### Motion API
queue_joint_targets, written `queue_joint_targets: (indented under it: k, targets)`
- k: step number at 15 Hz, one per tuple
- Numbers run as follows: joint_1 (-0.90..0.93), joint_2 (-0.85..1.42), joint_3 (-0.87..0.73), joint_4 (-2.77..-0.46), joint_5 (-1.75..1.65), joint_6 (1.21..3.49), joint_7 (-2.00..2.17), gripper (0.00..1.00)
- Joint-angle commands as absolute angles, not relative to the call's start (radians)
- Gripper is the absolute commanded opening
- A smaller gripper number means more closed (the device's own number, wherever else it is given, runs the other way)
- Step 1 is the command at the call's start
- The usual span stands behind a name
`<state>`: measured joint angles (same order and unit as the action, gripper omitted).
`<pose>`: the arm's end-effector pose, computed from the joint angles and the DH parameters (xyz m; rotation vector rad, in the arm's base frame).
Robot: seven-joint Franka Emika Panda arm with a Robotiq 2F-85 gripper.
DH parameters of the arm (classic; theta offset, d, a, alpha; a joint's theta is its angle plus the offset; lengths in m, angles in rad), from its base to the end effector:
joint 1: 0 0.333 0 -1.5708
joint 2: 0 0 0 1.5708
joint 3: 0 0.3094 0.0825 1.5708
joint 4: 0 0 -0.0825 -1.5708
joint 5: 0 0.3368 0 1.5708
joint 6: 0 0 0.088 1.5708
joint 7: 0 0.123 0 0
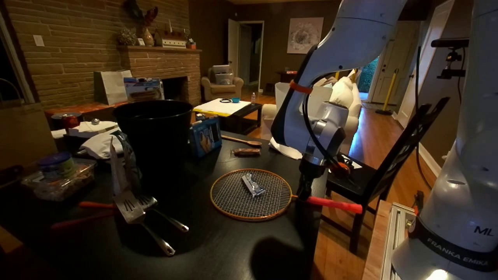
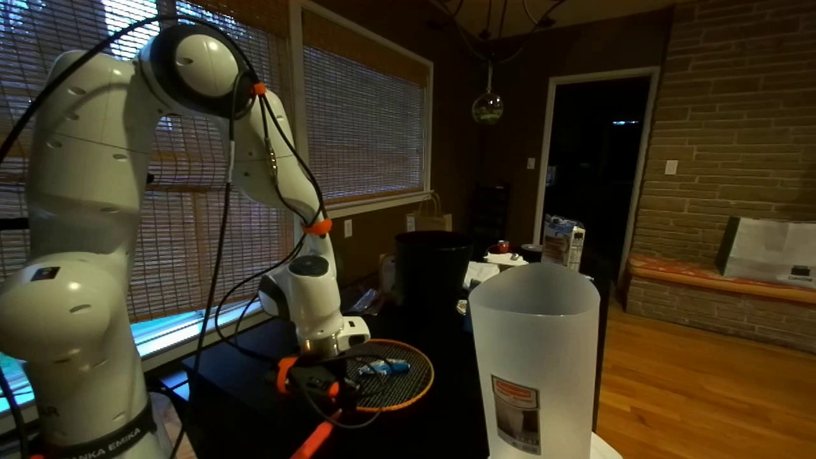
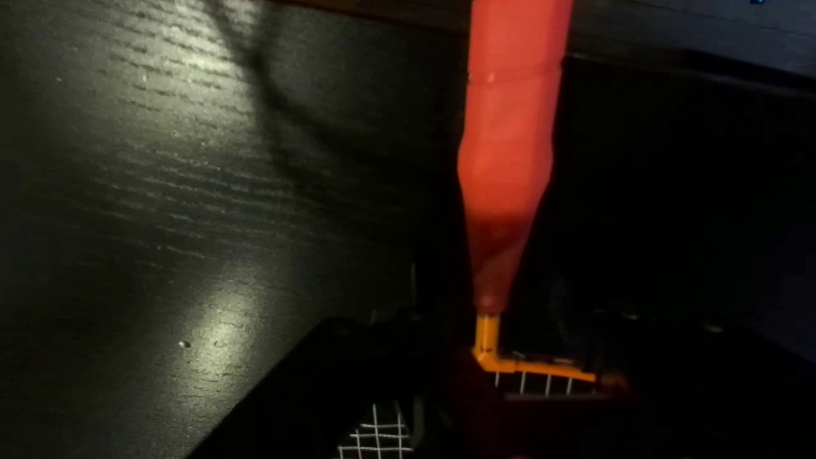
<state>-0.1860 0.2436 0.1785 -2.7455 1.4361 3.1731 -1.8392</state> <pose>0.3173 -0.0883 0.1735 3.0527 0.5943 0.2482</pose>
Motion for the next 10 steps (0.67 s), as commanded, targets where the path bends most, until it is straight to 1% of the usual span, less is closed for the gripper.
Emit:
queue_joint_targets:
  k: [1, 2, 4, 6, 7, 10]
  targets:
    - [-0.166, 0.246, 0.177, -2.745, 1.444, 3.176, -1.817, 0.82]
    - [-0.166, 0.239, 0.178, -2.745, 1.446, 3.174, -1.817, 0.47]
    - [-0.166, 0.237, 0.178, -2.745, 1.445, 3.17, -1.814, 0.44]
    - [-0.167, 0.241, 0.176, -2.744, 1.442, 3.171, -1.811, 0.29]
    - [-0.168, 0.239, 0.176, -2.744, 1.442, 3.17, -1.811, 0.2]
    - [-0.173, 0.215, 0.182, -2.747, 1.439, 3.158, -1.819, 0.02]
